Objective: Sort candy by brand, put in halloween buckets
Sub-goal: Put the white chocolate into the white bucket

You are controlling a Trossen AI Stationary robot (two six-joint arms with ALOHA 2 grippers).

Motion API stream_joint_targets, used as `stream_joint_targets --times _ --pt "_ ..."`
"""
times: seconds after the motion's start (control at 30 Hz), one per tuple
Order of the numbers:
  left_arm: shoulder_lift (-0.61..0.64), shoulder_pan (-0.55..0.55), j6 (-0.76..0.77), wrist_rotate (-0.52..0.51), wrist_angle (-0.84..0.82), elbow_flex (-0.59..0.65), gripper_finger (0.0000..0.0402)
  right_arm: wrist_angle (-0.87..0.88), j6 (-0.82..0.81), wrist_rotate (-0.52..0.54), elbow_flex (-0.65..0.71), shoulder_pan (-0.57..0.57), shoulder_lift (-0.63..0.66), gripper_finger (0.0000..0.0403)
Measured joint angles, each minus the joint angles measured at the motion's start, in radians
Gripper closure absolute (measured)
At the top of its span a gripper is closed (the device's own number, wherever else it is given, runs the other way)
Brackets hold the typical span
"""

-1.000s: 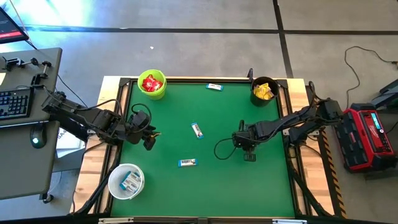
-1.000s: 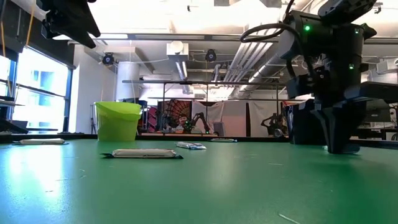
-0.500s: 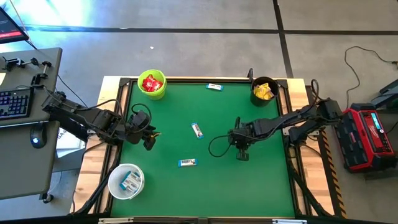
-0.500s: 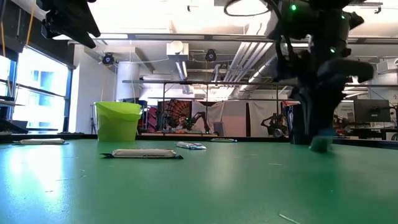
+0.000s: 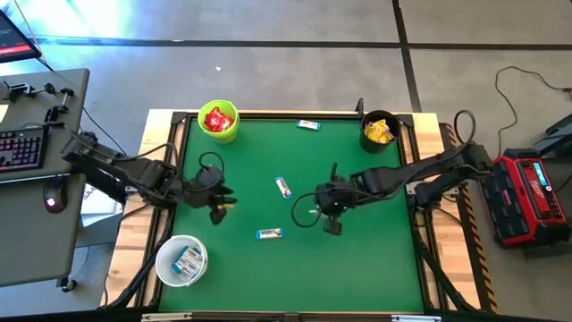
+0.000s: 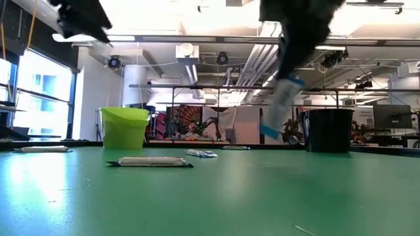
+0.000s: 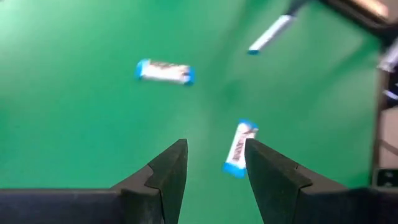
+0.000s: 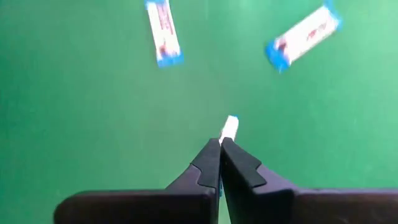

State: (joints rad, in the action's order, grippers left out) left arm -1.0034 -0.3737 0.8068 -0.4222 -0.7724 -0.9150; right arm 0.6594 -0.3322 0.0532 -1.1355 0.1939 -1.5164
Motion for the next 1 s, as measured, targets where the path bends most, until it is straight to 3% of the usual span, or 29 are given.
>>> stream_joint_targets --times 0.23,0.47,0.6,0.77,1.0 --pt "-0.138 0.031 -0.25 0.032 0.285 0.0 0.0243 -0.006 0.001 0.034 -0.126 0.0 0.001 0.0403" --pt "-0.304 0.117 -0.383 0.149 0.564 0.0 0.0212 -0.003 0.0 0.046 -0.224 0.0 0.001 0.0403" --pt "-0.353 0.158 -0.367 0.232 0.588 0.0 0.0195 0.031 -0.06 0.047 -0.238 0.0 0.002 0.0403" --pt "-0.358 0.165 -0.364 0.248 0.587 0.0 0.019 0.037 -0.177 0.043 -0.183 0.008 -0.004 0.0399" --pt "-0.352 0.155 -0.357 0.248 0.561 0.0 0.019 -0.028 -0.284 -0.015 -0.09 -0.036 -0.101 0.0323"
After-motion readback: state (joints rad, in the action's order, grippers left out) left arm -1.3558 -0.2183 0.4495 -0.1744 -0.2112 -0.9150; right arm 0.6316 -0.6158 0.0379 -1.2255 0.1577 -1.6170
